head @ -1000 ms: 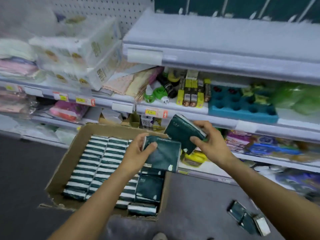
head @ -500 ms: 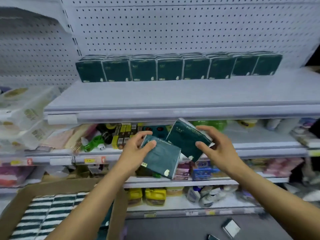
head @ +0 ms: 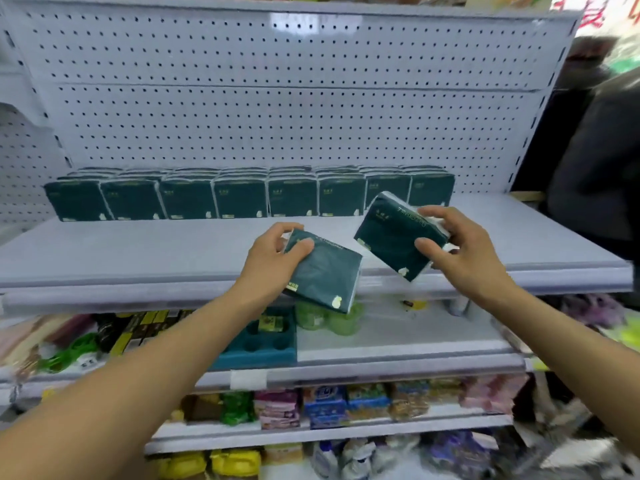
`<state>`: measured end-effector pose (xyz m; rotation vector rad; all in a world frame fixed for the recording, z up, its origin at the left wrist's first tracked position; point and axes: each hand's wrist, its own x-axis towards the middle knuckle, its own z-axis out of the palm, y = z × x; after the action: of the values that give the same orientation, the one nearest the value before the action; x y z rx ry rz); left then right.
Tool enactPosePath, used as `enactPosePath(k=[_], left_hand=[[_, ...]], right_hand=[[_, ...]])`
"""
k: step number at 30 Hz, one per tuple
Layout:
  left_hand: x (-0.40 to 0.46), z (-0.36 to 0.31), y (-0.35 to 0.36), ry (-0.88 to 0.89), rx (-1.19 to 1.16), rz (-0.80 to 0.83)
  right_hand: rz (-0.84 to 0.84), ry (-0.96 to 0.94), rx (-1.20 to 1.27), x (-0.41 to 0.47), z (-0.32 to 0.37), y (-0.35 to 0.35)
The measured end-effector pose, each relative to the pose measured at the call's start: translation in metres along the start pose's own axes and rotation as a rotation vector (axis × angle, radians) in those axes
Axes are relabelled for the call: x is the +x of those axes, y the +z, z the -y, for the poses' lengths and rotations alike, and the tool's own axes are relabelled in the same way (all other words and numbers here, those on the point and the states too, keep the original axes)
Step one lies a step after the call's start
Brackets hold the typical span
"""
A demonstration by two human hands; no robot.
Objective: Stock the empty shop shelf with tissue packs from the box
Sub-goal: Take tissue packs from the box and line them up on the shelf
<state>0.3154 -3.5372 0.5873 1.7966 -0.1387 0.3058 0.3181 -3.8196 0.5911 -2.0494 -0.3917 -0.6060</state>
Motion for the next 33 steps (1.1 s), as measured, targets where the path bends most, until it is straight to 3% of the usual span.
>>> enactPosePath(k=[11, 21, 28, 33], left_hand=[[0.096, 0.003, 0.056, -0.083, -0.171, 0.041], [0.183, 0.034, 0.092, -0.205, -0.14, 0.114], [0.202, 0.04, 0.099, -0.228, -0.173, 0.132], [0.205, 0.04, 0.098, -0.248, -0.229, 0.147]], right_hand=[[-0.077, 0.107, -0.289, 0.093, -0.097, -0.01], [-0.05, 0.146, -0.329, 0.186, -0.142, 0.02], [-0.022, 0.067, -0.376, 0.213, -0.154, 0.033], [-0.054, 0.019, -0.556, 0.215, -0.157, 0.032]])
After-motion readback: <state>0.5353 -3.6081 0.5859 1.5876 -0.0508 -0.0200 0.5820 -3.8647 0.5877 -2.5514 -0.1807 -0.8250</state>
